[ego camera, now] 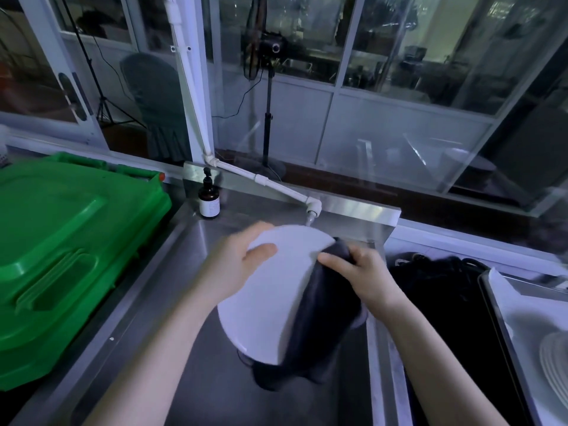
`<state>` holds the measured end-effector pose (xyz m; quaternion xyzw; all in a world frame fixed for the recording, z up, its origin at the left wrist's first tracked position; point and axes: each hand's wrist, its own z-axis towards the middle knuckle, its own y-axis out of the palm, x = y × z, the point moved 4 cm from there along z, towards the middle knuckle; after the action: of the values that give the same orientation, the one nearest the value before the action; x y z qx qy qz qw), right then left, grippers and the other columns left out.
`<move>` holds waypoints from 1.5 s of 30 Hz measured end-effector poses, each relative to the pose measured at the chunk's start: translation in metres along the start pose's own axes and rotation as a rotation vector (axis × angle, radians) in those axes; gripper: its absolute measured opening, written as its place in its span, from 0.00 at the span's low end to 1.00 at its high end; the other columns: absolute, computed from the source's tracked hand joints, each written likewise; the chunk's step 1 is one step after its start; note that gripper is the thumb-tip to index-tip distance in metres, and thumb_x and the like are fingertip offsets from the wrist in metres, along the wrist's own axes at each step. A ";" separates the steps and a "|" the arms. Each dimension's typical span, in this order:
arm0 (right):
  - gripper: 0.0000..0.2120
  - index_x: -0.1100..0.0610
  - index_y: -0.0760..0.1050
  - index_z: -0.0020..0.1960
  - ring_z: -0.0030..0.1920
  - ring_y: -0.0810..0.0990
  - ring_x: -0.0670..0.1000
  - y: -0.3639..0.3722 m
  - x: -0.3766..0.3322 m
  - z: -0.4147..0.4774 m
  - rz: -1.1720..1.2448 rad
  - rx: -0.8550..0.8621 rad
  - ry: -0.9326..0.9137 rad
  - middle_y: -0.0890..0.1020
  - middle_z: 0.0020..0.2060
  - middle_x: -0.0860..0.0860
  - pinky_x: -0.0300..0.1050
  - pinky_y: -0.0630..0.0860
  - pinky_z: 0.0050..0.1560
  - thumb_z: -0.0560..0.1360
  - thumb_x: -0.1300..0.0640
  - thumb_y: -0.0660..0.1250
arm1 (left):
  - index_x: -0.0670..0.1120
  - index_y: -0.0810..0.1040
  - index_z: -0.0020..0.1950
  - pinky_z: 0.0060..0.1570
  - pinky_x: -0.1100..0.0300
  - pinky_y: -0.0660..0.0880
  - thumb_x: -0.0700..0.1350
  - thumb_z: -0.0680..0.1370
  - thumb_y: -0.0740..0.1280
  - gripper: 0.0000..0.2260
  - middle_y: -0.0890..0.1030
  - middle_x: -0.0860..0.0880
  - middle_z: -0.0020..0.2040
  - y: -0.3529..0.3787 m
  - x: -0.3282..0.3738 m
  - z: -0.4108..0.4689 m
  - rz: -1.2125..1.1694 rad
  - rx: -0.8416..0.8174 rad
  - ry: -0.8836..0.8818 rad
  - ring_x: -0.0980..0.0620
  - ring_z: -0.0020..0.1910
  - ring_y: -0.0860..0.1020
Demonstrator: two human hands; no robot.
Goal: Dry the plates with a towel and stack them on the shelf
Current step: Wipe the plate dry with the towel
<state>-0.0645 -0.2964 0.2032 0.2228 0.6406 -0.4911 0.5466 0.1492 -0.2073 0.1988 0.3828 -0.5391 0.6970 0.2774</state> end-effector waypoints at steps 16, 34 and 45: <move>0.20 0.56 0.83 0.45 0.48 0.83 0.51 0.017 0.044 -0.022 0.452 0.136 0.298 0.86 0.44 0.56 0.51 0.78 0.54 0.64 0.40 0.75 | 0.35 0.73 0.48 0.43 0.52 0.67 0.59 0.80 0.63 0.24 0.74 0.40 0.41 0.029 -0.043 -0.034 -0.480 0.506 -0.362 0.50 0.40 0.71; 0.16 0.53 0.68 0.35 0.28 0.70 0.48 0.022 -0.013 -0.023 -0.480 0.347 -0.275 0.72 0.25 0.46 0.46 0.69 0.32 0.75 0.50 0.72 | 0.50 0.75 0.66 0.48 0.53 0.80 0.52 0.80 0.68 0.16 0.83 0.46 0.47 0.010 -0.022 -0.036 -0.173 0.632 -0.242 0.50 0.40 0.83; 0.19 0.59 0.80 0.61 0.56 0.83 0.52 0.071 -0.007 -0.079 -0.761 0.254 -0.681 0.82 0.60 0.50 0.46 0.79 0.53 0.71 0.62 0.73 | 0.55 0.74 0.57 0.32 0.56 0.78 0.35 0.79 0.66 0.15 0.81 0.47 0.49 0.045 -0.019 -0.028 -1.237 0.339 -0.727 0.49 0.42 0.82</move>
<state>-0.0422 -0.1960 0.1758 -0.1333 0.3979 -0.7731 0.4757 0.1171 -0.1916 0.1555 0.8613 -0.1676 0.3162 0.3607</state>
